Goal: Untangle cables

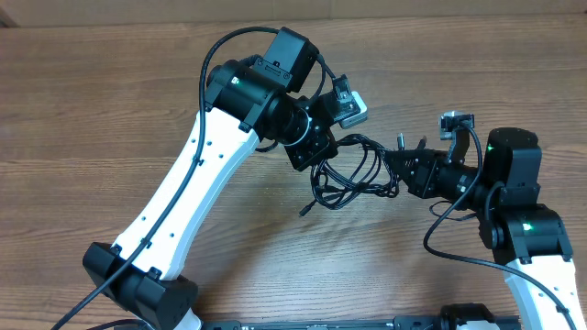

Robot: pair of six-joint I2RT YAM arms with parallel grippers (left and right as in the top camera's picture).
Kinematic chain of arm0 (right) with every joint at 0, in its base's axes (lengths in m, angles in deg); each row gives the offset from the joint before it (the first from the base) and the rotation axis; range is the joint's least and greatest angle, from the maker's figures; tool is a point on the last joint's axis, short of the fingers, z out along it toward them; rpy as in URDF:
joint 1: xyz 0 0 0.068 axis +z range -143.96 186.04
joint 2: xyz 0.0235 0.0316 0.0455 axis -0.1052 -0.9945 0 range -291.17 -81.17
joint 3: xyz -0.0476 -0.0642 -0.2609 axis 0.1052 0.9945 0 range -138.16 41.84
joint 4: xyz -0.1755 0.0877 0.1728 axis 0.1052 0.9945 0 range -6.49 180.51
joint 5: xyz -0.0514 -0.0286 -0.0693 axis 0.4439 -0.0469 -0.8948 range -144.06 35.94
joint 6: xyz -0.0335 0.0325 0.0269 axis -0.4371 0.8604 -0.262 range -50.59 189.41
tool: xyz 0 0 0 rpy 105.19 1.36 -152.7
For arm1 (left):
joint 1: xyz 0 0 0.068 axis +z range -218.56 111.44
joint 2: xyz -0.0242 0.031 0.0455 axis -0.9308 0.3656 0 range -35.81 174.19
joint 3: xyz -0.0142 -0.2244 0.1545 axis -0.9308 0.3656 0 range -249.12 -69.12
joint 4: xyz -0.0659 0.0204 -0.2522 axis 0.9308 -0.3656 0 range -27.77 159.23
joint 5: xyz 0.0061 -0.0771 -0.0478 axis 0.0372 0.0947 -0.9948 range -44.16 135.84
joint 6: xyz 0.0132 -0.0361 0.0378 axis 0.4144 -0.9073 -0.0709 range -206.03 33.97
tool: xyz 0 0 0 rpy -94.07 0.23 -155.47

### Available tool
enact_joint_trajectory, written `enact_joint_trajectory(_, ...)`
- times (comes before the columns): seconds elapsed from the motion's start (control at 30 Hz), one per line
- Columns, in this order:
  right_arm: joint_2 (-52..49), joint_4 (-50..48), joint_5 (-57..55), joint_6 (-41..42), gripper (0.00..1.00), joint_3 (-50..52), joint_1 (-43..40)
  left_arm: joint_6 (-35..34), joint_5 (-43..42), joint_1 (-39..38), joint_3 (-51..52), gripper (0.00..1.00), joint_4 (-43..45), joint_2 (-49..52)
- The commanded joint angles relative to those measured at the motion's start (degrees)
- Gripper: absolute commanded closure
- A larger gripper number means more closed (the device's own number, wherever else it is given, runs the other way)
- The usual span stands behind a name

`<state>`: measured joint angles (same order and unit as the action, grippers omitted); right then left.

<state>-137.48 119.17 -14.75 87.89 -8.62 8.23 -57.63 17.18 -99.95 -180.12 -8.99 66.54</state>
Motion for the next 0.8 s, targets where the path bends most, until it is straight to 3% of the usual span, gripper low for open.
enact_joint_trajectory(0.0,0.3,-0.3,-8.0,3.0,0.96,-1.0,-0.8,-0.1,0.1,0.2,-0.8,0.96,-1.3,-1.1)
enact_joint_trajectory(0.67,0.3,1.1,-16.0,9.6,0.95,-1.0,-0.8,-0.1,-1.0,0.2,-0.8,0.96,-1.5,-1.1)
enact_joint_trajectory(0.77,0.3,1.3,-16.8,9.6,0.8,-1.0,-0.8,-0.1,-1.0,0.2,-0.8,0.96,-1.5,-1.1)
